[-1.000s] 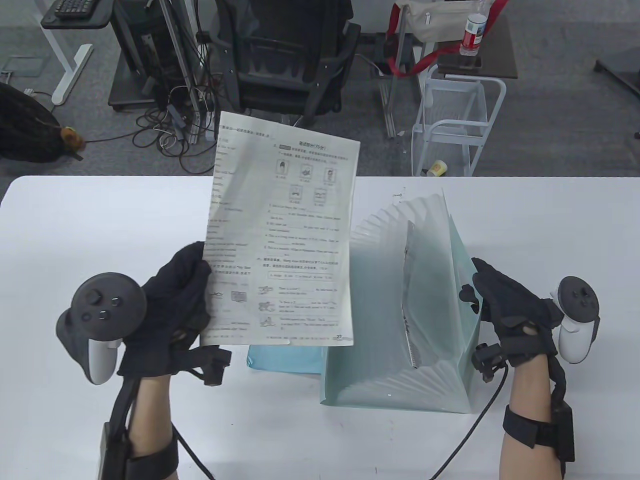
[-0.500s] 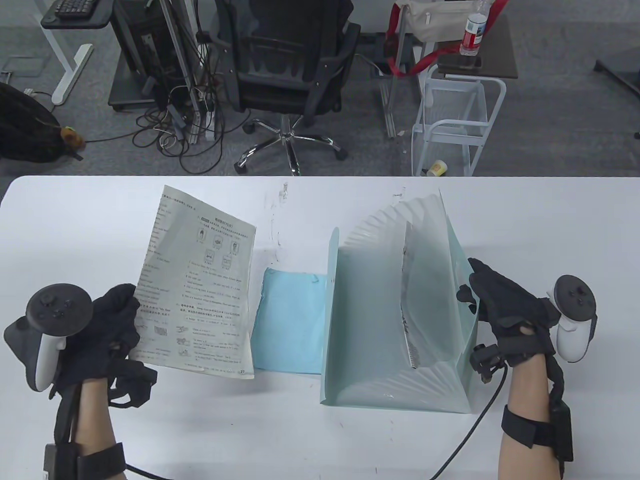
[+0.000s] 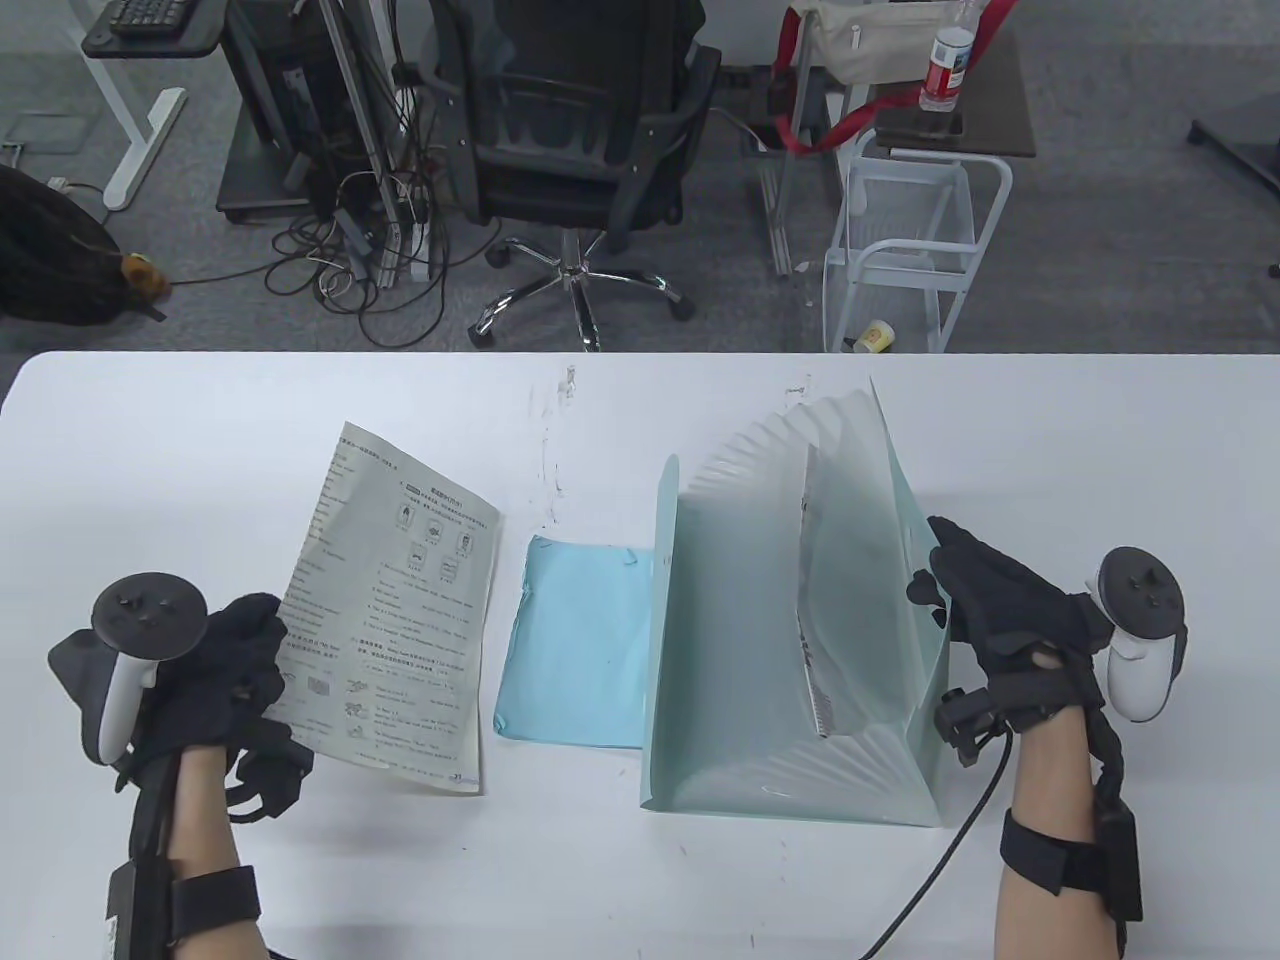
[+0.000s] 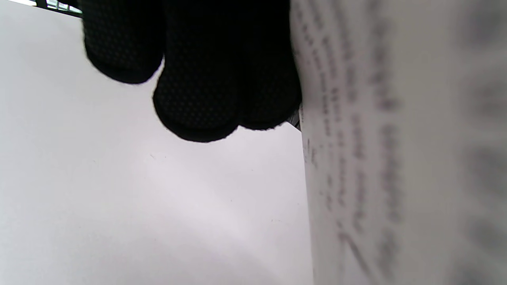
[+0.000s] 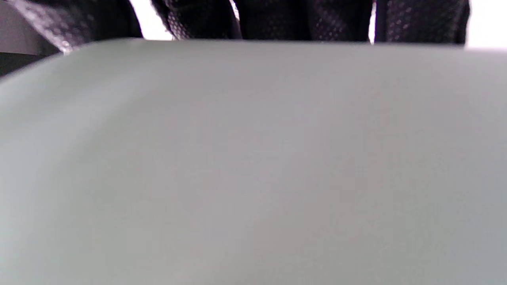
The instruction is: Pull documents from accordion folder and sort
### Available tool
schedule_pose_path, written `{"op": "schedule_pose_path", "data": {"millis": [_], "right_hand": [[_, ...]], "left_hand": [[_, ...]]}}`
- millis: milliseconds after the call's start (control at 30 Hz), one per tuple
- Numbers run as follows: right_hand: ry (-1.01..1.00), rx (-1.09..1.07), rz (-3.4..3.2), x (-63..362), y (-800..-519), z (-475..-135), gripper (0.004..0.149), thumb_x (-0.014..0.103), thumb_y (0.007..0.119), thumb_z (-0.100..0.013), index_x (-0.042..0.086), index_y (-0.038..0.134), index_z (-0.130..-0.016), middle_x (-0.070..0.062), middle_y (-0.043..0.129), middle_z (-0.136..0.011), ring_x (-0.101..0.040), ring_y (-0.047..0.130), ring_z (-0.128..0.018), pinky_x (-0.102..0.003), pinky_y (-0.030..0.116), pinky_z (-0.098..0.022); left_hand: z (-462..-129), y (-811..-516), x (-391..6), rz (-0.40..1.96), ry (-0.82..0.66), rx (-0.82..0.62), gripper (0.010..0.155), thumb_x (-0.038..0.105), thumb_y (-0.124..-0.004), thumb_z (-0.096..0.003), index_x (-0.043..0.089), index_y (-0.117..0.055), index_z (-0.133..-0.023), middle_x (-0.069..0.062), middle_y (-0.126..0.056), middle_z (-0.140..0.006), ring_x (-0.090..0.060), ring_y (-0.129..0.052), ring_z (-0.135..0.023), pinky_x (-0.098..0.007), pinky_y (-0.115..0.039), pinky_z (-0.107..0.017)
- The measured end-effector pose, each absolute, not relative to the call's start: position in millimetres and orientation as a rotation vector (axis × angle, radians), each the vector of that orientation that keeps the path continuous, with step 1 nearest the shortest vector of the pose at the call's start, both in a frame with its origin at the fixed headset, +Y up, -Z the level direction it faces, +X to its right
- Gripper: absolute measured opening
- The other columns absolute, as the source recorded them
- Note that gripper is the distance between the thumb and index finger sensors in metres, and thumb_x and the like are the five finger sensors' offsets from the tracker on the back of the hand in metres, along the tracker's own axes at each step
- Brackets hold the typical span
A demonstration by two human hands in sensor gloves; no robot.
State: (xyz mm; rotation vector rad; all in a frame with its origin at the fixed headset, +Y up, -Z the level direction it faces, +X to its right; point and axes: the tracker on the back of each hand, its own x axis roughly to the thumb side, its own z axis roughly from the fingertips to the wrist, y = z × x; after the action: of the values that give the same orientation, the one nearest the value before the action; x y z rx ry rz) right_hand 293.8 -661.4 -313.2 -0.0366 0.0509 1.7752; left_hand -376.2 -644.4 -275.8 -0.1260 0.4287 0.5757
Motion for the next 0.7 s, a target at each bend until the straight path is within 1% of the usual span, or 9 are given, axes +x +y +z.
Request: {"op": "schedule_pose_path", "data": {"millis": [167,267,367,700], "right_hand": [[0.047,-0.04,1.783,293.4,-661.6,-313.2,0.063,0.058,0.077,-0.046,0.019,0.071,-0.095,-0.016,0.085,-0.073,-0.049,0.08,-0.078,-0.062,0.075,-0.045],[0.051,-0.038,1.786,292.8,-661.5,-313.2,0.063,0.058,0.077,-0.046,0.019,0.071,-0.096,-0.016,0.085,-0.073,-0.049,0.08,-0.078,-0.062,0.075,-0.046],[0.052,-0.038,1.793,291.2,-661.1,-313.6,0.063,0.058,0.076,-0.047,0.019,0.071,-0.096,-0.016,0.085,-0.073,-0.05,0.08,-0.078,-0.062,0.075,-0.046],[0.059,-0.034,1.825,284.5,-659.8,-314.0,0.063,0.058,0.076,-0.047,0.019,0.071,-0.096,-0.016,0.084,-0.073,-0.049,0.08,-0.078,-0.062,0.075,-0.046]], "left_hand": [[-288.2,-654.2,-376.2,0.569,0.429,-0.136,0.042,0.037,-0.075,-0.0509,0.03,-0.083,-0.092,0.001,-0.101,-0.066,-0.023,-0.106,-0.053,-0.049,-0.081,-0.054],[-293.6,-659.5,-375.7,0.554,0.436,-0.129,0.043,0.036,-0.073,-0.0514,0.03,-0.082,-0.093,0.001,-0.099,-0.071,-0.024,-0.104,-0.059,-0.05,-0.079,-0.057],[-298.2,-665.7,-374.7,0.552,0.434,-0.151,0.043,0.035,-0.072,-0.0519,0.029,-0.08,-0.094,0.0,-0.098,-0.073,-0.024,-0.103,-0.061,-0.05,-0.079,-0.058],[-308.4,-688.6,-376.4,0.533,0.42,-0.135,0.043,0.037,-0.071,-0.0519,0.031,-0.079,-0.094,0.001,-0.099,-0.07,-0.024,-0.104,-0.059,-0.05,-0.079,-0.057]]}}
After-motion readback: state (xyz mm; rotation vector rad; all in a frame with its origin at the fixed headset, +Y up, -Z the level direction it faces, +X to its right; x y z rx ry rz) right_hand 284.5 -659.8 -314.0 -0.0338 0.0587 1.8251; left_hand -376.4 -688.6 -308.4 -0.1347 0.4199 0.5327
